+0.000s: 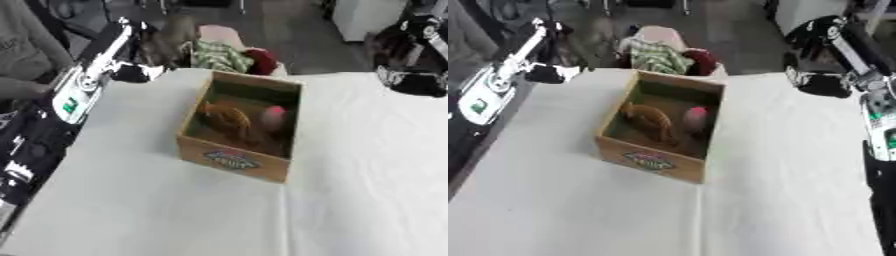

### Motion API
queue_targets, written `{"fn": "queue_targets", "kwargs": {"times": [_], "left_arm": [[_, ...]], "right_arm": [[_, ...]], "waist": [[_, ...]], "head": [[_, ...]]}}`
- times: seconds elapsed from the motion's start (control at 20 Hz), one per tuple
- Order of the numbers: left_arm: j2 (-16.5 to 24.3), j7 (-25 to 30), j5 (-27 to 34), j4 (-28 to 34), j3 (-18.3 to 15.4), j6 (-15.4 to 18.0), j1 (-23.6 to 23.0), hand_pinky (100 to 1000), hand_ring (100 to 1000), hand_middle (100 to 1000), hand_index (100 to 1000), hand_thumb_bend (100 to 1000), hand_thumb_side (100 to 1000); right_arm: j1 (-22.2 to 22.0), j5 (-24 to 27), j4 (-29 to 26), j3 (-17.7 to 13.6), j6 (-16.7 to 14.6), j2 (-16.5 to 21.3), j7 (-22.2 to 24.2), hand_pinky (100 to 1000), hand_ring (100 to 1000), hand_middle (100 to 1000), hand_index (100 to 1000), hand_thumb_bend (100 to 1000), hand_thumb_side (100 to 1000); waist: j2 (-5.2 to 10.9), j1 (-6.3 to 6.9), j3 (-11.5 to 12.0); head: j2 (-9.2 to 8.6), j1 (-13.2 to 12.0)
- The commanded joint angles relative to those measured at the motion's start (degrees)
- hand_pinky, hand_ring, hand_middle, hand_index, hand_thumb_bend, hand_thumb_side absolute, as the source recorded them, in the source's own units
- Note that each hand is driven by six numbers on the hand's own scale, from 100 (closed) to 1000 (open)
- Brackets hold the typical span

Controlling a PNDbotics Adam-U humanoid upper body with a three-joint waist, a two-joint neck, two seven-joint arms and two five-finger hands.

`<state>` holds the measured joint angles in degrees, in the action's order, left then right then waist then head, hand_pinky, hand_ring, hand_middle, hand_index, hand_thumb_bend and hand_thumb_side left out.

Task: Pick up objects on the table and place them in the box.

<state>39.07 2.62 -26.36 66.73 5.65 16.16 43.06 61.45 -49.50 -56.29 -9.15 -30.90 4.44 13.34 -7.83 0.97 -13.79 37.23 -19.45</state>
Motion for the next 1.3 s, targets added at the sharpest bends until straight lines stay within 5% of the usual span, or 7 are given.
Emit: {"fn": "queue_targets", "kwargs": {"times": [0.05, 0.6, 0.75, 1.05, 1.1, 1.3], "left_arm": [[-1.35, 2.31, -1.24, 0.74, 1.39, 1.04, 2.41, 640, 264, 187, 293, 100, 227], [-9.27, 7.56, -7.73, -3.91, 5.45, 5.32, 2.76, 668, 350, 265, 363, 100, 237], [-9.79, 7.65, -9.22, -4.89, 5.67, 5.72, 2.2, 695, 456, 382, 456, 114, 246], [-8.96, 9.72, -8.91, -4.05, 5.58, 6.65, 1.37, 817, 710, 689, 730, 673, 295], [-8.61, 10.12, -8.17, -3.58, 5.4, 6.75, 1.25, 830, 734, 719, 750, 725, 284], [-6.83, 11.21, -4.26, -1.34, 4.65, 6.69, 0.79, 895, 810, 817, 821, 865, 523]], "right_arm": [[0.98, 1.01, -1.54, 0.06, -0.01, -0.01, 0.37, 443, 499, 522, 696, 100, 100], [0.98, 1.92, -1.99, 0.0, 0.32, -0.75, 1.02, 442, 498, 521, 696, 100, 100], [0.83, 1.97, -2.09, -0.1, 0.45, -0.73, 1.07, 441, 497, 520, 696, 100, 100], [0.58, 2.06, -2.35, -0.2, 0.6, -0.67, 1.28, 441, 497, 520, 696, 100, 100], [0.54, 2.07, -2.36, -0.23, 0.63, -0.63, 1.29, 441, 497, 520, 695, 100, 100], [0.45, 2.09, -2.43, -0.35, 0.77, -0.44, 1.25, 441, 496, 519, 696, 100, 100]], "waist": [[1.17, -0.02, -0.27], [0.85, -0.27, -1.53], [0.82, -0.18, -1.57], [0.89, -0.11, -1.35], [0.91, -0.11, -1.27], [1.01, -0.16, -0.87]], "head": [[0.09, -0.8], [-0.17, -2.07], [-0.18, -2.14], [-0.22, -2.12], [-0.2, -2.05], [-0.23, -1.8]]}}
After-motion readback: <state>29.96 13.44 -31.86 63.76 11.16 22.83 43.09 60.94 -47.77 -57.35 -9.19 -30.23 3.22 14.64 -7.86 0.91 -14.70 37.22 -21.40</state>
